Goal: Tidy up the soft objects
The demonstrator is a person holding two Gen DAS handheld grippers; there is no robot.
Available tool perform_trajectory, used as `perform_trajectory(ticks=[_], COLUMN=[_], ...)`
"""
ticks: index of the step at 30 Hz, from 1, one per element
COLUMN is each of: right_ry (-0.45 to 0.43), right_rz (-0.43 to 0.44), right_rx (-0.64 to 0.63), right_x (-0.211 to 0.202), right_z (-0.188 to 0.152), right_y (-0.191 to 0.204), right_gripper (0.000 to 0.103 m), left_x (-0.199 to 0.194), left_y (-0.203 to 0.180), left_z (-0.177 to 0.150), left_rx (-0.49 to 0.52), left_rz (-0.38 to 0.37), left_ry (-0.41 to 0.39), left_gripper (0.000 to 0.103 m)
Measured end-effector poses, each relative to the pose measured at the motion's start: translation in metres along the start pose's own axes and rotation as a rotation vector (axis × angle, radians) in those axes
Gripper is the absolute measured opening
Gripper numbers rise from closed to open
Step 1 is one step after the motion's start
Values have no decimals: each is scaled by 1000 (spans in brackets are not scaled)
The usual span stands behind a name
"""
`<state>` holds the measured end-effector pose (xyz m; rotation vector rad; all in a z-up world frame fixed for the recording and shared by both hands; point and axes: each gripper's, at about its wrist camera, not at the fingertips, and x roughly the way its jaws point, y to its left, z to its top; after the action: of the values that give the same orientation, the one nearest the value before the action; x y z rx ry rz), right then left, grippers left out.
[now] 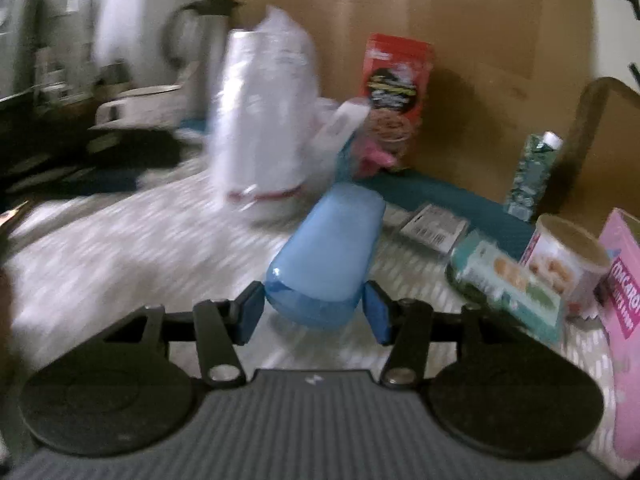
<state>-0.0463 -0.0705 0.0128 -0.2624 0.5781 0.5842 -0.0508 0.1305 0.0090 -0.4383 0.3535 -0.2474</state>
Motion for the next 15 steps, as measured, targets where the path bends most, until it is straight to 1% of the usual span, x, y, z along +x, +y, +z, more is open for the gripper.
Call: perform_trajectory(ticks=[3, 6, 7, 9, 11, 15], right_ry=[1, 20, 24, 20, 15, -7], right_rz=[86, 89, 70, 5, -56, -101], right_rx=[-28, -45, -43, -29, 13, 119], right_x=[-30, -49, -54, -59, -61, -61], right_z=[-17, -31, -35, -40, -44, -46], right_y=[-5, -10, -14, -19, -27, -42], right_gripper=[56, 56, 56, 57, 57, 58], left_x=[7, 15, 17, 20, 20, 21], left_y=[0, 1, 2, 3, 4, 4], left_z=[1, 1, 1, 1, 1, 1], left_rx=[2, -10, -16, -26, -32, -32], left_rz=[-24, -31, -26, -20, -14, 2], left_ry=[56, 107, 119, 134, 136, 143], left_gripper=[98, 98, 98, 98, 98, 98])
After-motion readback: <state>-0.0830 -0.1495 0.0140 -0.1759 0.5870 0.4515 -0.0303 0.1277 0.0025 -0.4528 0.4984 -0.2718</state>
